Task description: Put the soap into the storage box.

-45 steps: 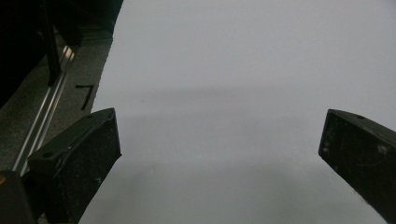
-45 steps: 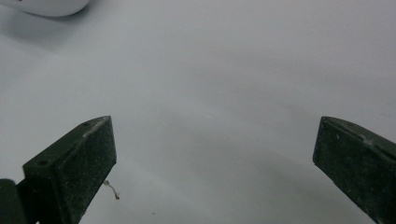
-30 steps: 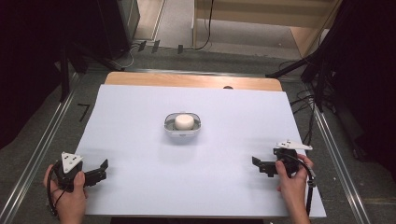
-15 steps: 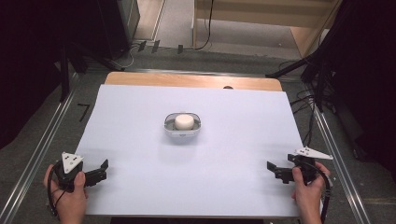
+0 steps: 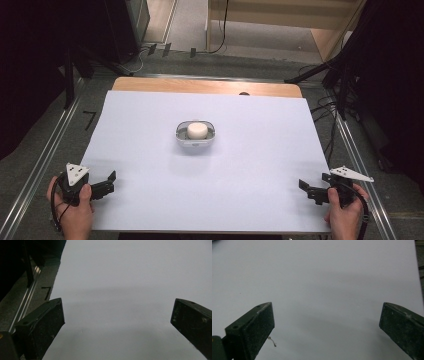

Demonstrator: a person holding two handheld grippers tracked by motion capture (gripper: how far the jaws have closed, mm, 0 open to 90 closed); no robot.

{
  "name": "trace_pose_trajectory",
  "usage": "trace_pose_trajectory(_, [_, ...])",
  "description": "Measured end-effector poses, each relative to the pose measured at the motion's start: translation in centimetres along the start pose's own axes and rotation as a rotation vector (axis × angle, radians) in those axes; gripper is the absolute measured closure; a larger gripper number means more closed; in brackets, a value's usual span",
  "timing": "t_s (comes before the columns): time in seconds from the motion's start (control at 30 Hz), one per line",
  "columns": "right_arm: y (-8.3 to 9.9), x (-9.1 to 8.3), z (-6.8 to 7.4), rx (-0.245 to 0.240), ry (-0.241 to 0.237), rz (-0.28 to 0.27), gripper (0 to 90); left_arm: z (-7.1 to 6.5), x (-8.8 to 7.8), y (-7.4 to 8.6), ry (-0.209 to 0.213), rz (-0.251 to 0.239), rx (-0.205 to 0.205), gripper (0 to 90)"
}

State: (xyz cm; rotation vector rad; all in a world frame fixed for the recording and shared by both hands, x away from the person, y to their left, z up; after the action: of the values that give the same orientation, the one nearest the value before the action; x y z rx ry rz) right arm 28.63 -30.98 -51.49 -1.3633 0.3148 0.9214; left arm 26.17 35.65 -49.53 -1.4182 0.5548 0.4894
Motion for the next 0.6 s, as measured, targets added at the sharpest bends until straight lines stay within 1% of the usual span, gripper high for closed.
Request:
trace_pose_trajectory(0.1, [0.2,-0.4,-0.3,0.009,0.006,-0.004,0.0,0.0,0.0,0.0,0.001,-0.001,0.0,0.0])
trace_pose_trajectory(0.17, [0.6,-0.9,-0.9,0.024,0.011,-0.012,0.0,0.0,0.0,0.0,0.0,0.0,-0.001,0.0])
trace_pose_trajectory(0.43, [1.3,-1.9,-2.1,0.04,0.037,-0.033,0.0,0.0,0.0,0.0,0.0,0.001,0.002,0.0])
trace_pose_trajectory(0.6, [1.6,-2.3,-2.3,0.043,0.044,-0.04,0.0,0.0,0.0,0.0,0.002,-0.003,-0.001,0.0])
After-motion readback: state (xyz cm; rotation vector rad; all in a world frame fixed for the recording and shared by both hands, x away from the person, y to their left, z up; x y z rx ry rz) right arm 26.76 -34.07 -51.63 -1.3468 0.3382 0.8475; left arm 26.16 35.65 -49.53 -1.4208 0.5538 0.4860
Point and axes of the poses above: each handheld gripper's, and its own axes: x roughly forward along the jaws, y roughly out of its underside, z roughly to its left, the point moved 5 cm from there along x, roughly forward along the jaws, and after that the axes turned 3 degrees about z, right-handed, at the moved point
